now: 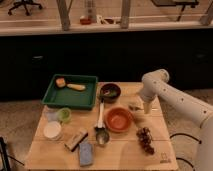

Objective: Place fork in metal cup

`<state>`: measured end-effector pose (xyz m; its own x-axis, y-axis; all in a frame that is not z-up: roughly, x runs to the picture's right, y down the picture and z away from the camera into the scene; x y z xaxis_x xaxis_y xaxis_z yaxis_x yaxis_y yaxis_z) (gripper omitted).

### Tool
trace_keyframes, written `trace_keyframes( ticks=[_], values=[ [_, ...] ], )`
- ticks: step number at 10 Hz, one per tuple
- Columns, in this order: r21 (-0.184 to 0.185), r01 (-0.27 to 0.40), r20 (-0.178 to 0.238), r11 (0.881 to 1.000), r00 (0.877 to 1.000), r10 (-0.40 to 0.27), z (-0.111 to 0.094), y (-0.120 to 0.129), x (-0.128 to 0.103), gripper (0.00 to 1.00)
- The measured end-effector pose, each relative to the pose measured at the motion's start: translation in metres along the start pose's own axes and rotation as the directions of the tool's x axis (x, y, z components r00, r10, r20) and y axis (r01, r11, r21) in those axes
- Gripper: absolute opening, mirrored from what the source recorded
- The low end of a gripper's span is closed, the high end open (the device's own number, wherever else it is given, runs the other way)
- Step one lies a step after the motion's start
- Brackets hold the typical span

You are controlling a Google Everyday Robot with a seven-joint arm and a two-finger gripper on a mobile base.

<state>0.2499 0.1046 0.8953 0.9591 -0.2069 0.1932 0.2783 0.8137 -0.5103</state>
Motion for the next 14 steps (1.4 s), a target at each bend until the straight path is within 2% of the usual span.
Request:
trace_keyframes(
  ticks=[4,7,8,10,11,12,14],
  values=[
    [-0.028,-0.053,0.043,0.998,0.998,0.054,0.018,-0.008,0.009,0.78],
    [-0.073,-0.074,0.068,0.995,0.995,0.079,0.045,-0.006,0.018,0.5],
    [-0.07,-0.087,0.078,0.994,0.993,0.092,0.049,-0.01,0.021,0.38],
    [-0.079,-0.078,0.075,0.994,0.994,0.084,0.048,-0.008,0.019,0.22],
    [-0.08,-0.079,0.074,0.994,0.994,0.085,0.045,-0.007,0.02,0.08],
    [-0.085,-0.074,0.074,0.994,0.994,0.081,0.045,-0.005,0.019,0.03],
    [-0.086,-0.076,0.072,0.993,0.994,0.082,0.042,-0.005,0.02,0.0]
  ],
)
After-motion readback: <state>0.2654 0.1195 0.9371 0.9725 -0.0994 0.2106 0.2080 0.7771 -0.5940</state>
